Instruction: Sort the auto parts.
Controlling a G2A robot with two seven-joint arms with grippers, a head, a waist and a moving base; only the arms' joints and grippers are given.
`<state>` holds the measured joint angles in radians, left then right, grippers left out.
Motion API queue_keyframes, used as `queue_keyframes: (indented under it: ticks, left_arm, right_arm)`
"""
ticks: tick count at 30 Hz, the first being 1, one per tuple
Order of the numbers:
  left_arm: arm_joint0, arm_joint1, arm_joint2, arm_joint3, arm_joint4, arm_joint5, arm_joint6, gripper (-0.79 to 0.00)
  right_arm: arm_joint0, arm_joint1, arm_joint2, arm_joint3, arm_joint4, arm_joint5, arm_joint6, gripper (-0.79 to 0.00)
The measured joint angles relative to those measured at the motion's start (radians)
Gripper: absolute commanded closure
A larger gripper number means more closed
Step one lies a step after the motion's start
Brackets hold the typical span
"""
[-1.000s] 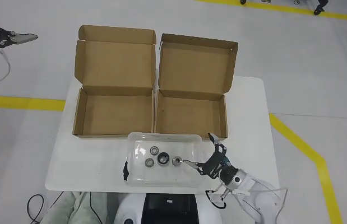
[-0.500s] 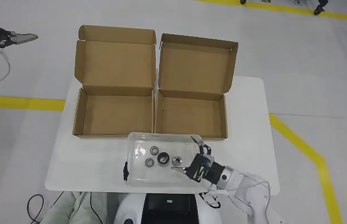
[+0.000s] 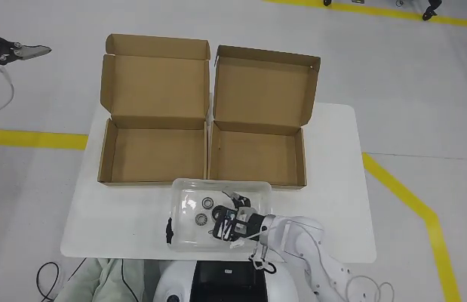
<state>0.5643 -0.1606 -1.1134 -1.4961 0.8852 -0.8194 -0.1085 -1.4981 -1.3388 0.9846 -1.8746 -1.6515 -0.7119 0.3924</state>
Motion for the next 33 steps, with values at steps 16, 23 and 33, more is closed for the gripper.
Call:
queue_keyframes:
  ticks: [16, 23, 33]
  left_arm:
    - [0.0, 0.0, 0.0, 0.0, 0.0, 0.0, 0.0, -0.785]
    - [0.0, 0.0, 0.0, 0.0, 0.0, 0.0, 0.0, -0.785]
    - [0.0, 0.0, 0.0, 0.0, 0.0, 0.0, 0.0, -0.785]
  right_arm:
    - [0.1, -0.011, -0.083, 0.094, 0.064, 0.049, 0.217, -0.683]
    - [0.137, -0.016, -0.119, 0.144, 0.09, 0.063, 0.239, -0.674]
    - [0.177, -0.02, -0.154, 0.2, 0.114, 0.073, 0.239, -0.372]
